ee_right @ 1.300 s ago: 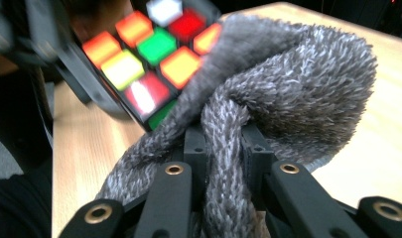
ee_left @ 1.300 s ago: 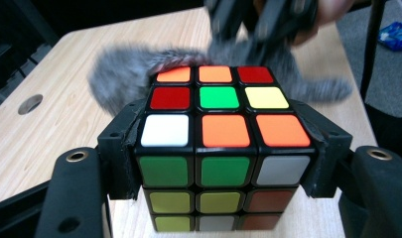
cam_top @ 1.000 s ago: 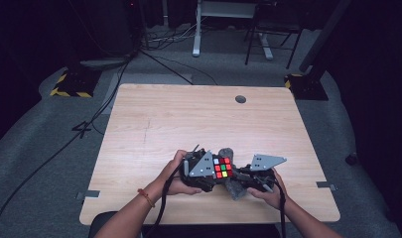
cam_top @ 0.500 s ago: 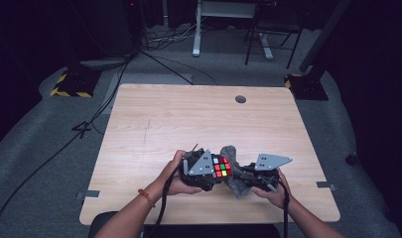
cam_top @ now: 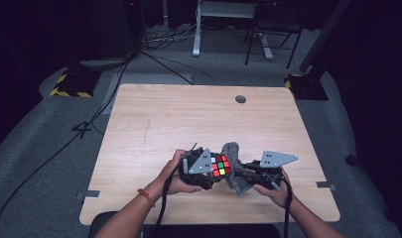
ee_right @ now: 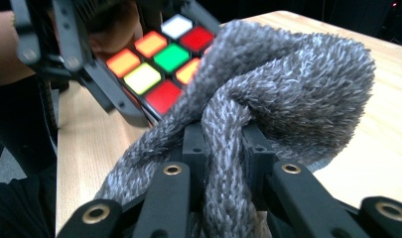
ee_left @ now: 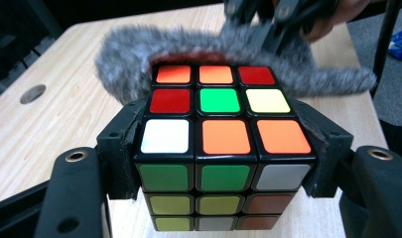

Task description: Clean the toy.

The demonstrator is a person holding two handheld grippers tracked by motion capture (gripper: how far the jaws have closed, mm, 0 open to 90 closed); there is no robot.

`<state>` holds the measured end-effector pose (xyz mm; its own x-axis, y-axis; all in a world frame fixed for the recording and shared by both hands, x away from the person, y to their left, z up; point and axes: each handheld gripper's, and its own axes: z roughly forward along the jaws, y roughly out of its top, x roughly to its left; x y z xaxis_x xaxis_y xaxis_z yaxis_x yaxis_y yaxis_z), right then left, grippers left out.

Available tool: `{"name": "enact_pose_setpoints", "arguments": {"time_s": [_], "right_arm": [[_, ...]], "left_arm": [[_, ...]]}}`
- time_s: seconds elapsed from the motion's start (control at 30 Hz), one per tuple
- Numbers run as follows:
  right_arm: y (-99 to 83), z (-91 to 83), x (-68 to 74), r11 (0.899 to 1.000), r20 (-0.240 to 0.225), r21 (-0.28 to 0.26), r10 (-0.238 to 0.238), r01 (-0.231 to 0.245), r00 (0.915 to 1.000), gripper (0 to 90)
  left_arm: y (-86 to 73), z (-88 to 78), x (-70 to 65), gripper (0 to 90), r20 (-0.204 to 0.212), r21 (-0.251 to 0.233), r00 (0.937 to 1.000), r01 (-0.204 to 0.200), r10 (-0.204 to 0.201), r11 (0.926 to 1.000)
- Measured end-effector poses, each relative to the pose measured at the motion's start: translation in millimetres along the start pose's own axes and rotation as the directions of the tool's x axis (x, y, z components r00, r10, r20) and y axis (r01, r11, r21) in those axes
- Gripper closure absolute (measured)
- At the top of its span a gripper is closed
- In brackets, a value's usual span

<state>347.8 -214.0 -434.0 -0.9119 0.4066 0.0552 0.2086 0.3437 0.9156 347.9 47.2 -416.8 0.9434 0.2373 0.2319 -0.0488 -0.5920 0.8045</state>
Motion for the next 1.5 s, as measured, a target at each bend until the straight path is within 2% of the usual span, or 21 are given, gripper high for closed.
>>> {"name": "enact_pose_setpoints", "arguments": {"time_s": [0.07, 0.17, 0.23, 0.27, 0.33, 0.4, 0.47, 0.53, 0.67, 0.7, 0.77, 0.83, 0.87, 1.03, 1.13, 1.23, 1.27, 1.33, 1.37, 1.43, 1.5], "right_arm": [[-0.9, -1.1, -1.3, 1.0, -0.011, -0.005, 0.018, -0.018, 0.9998, 77.2], [0.9, -8.1, -6.7, 0.997, -0.058, -0.057, 0.047, -0.05, 0.9972, 77.2], [5.0, -13.0, -7.3, 0.997, -0.031, -0.063, 0.03, -0.032, 0.9991, 77.0], [6.5, -14.9, -7.2, 0.998, -0.014, -0.055, 0.019, -0.02, 0.9997, 76.8], [8.3, -17.0, -6.5, 1.0, 0.039, -0.005, -0.026, 0.026, 0.9989, 76.3], [7.4, -17.7, -7.2, 0.996, 0.08, 0.058, -0.077, 0.072, 0.9938, 75.9], [5.1, -18.3, -10.2, 0.991, 0.104, 0.106, -0.098, 0.087, 0.9897, 75.9], [2.3, -18.5, -13.8, 0.987, 0.108, 0.139, -0.099, 0.084, 0.9892, 75.8], [-5.5, -13.1, -22.8, 0.973, 0.109, 0.222, -0.082, 0.056, 0.9906, 75.1], [-6.9, -11.5, -23.7, 0.971, 0.108, 0.232, -0.078, 0.051, 0.9911, 75.1], [-9.6, -8.3, -24.5, 0.964, 0.103, 0.261, -0.076, 0.047, 0.9917, 74.8], [-11.1, -7.2, -22.4, 0.952, 0.102, 0.298, -0.1, 0.066, 0.9897, 74.6], [-12.4, -7.5, -21.5, 0.951, 0.095, 0.303, -0.098, 0.064, 0.9907, 74.3], [-27.8, -7.7, -18.6, 0.939, 0.089, 0.338, -0.1, 0.065, 0.9909, 73.2], [-36.8, -8.3, -20.5, 0.943, 0.087, 0.329, -0.084, 0.051, 0.9927, 71.7], [-43.9, -8.1, -22.8, 0.94, 0.097, 0.337, -0.079, 0.042, 0.9921, 69.7], [-45.8, -8.1, -23.3, 0.94, 0.094, 0.339, -0.077, 0.041, 0.9927, 68.4], [-49.6, -7.3, -23.7, 0.942, 0.103, 0.335, -0.067, 0.029, 0.9925, 66.0], [-51.2, -6.6, -23.5, 0.94, 0.104, 0.341, -0.069, 0.029, 0.9922, 65.1], [-53.7, -5.1, -21.8, 0.934, 0.115, 0.355, -0.09, 0.044, 0.9892, 62.8], [-55.7, -3.9, -21.6, 0.933, 0.119, 0.357, -0.087, 0.04, 0.9891, 61.8]], "left_arm": [[0.2, 0.7, 0.1, 33.1, -0.001, 0.009, 0.9999, -0.011, 0.011, 0.9999], [-1.1, 0.4, 1.8, 33.2, -0.029, 0.033, 0.9995, -0.012, 0.013, 0.9994], [-2.9, -1.0, 4.1, 33.2, -0.023, 0.029, 0.9997, 0.0, 0.001, 0.9996], [-3.4, -2.0, 5.4, 33.2, -0.03, 0.031, 0.9995, -0.006, 0.007, 0.9995], [-5.8, -3.9, 7.5, 33.2, -0.033, 0.03, 0.9994, 0.011, -0.01, 0.9995], [-11.0, -7.1, 10.2, 33.1, -0.042, 0.033, 0.9988, 0.026, -0.025, 0.9991], [-17.5, -10.7, 13.1, 33.1, -0.033, 0.018, 0.9975, 0.062, -0.062, 0.9979], [-26.1, -15.3, 16.2, 33.1, -0.043, 0.014, 0.9945, 0.096, -0.095, 0.9953], [-41.8, -19.6, 19.2, 33.1, -0.071, 0.077, 0.9905, 0.123, -0.118, 0.9894], [-45.2, -20.4, 19.0, 33.1, -0.072, 0.088, 0.9896, 0.131, -0.125, 0.9875], [-53.3, -21.1, 18.6, 33.1, -0.047, 0.102, 0.9885, 0.148, -0.144, 0.9837], [-61.0, -19.2, 16.6, 33.1, -0.049, 0.134, 0.9883, 0.15, -0.144, 0.9796], [-65.8, -17.5, 15.9, 33.1, -0.034, 0.147, 0.9874, 0.158, -0.155, 0.9764], [-76.4, -11.4, 14.4, 33.0, -0.013, 0.157, 0.9844, 0.175, -0.175, 0.972], [-80.4, -9.5, 15.3, 32.9, 0.004, 0.157, 0.9819, 0.186, -0.189, 0.9699], [-83.6, -8.6, 16.3, 32.9, 0.017, 0.153, 0.9794, 0.196, -0.201, 0.9685], [-84.7, -7.9, 16.2, 32.8, 0.013, 0.158, 0.9802, 0.193, -0.198, 0.9684], [-88.3, -6.0, 16.0, 32.0, 0.01, 0.159, 0.9751, 0.217, -0.221, 0.963], [-89.8, -5.5, 16.4, 31.4, 0.012, 0.168, 0.974, 0.221, -0.226, 0.9606], [-90.9, -5.8, 16.3, 31.5, 0.011, 0.164, 0.9736, 0.223, -0.228, 0.9608], [-91.5, -5.8, 15.4, 31.2, 0.006, 0.174, 0.9757, 0.215, -0.219, 0.961]]}}
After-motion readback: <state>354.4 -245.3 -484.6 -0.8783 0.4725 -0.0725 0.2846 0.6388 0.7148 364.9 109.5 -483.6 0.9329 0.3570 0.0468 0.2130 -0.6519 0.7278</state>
